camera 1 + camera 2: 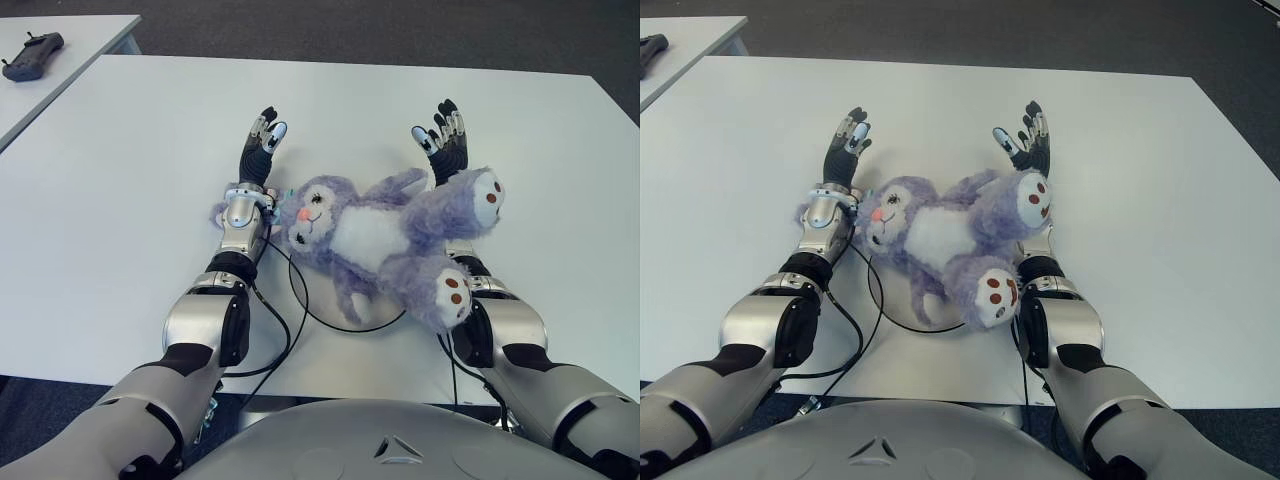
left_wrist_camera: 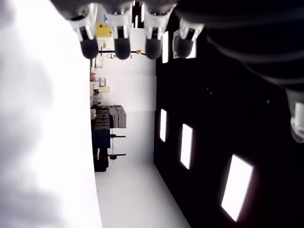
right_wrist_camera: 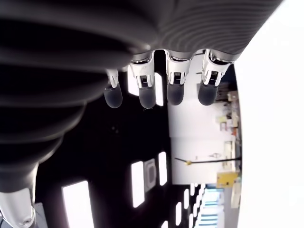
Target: Put the doll into the plate.
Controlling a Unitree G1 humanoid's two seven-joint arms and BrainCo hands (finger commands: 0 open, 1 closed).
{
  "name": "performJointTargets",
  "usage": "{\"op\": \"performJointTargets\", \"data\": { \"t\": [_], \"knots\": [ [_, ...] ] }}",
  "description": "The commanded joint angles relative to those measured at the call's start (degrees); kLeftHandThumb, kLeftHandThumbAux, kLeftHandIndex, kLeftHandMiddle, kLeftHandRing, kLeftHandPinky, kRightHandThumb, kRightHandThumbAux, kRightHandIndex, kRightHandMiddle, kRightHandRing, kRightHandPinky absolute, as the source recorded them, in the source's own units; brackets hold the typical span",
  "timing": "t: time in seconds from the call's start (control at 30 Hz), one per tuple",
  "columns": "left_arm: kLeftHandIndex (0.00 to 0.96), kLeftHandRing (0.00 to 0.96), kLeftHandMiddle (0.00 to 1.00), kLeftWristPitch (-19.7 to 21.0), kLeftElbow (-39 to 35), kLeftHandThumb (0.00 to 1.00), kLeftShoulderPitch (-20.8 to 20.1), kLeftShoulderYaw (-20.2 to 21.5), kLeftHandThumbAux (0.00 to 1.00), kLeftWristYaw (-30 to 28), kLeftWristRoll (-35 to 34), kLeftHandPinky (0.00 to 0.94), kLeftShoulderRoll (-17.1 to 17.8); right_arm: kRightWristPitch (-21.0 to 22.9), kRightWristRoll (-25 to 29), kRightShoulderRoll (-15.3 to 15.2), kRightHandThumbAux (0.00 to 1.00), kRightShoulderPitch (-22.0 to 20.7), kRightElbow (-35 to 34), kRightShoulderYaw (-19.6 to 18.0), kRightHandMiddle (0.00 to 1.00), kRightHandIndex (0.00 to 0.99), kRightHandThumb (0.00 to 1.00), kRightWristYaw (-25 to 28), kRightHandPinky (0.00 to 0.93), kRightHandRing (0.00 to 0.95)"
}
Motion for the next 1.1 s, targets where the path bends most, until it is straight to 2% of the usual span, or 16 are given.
{"op": "performJointTargets", "data": {
  "t": [0.03,0.27,0.7,1.1],
  "knots": [
    [0.000,0.000,0.014,3.75,10.61,0.000,15.89,1.99,0.375,-1.16,-0.76,0.000,-2.60,4.00,0.68,1.26,0.609,19.62,11.10,-1.97,0.039,0.037,0.000,-0.25,0.000,0.016],
    [0.000,0.000,0.007,3.37,10.68,0.000,16.40,0.20,0.362,1.09,1.44,0.000,-2.18,3.45,0.78,1.57,0.603,20.30,11.26,-2.08,0.028,0.031,0.000,0.12,0.004,0.008],
    [0.000,0.000,0.012,3.78,10.80,0.000,16.86,-0.16,0.360,2.50,2.77,0.000,-2.09,2.36,0.60,1.55,0.561,20.75,11.36,-2.18,0.032,0.044,0.000,-0.08,0.005,0.011],
    [0.000,0.000,0.023,4.35,10.99,0.000,16.77,0.74,0.357,2.80,2.75,0.000,-2.07,3.02,-0.67,1.16,0.612,21.11,11.45,-1.08,0.036,0.035,0.000,-1.32,0.018,0.020]
  ]
}}
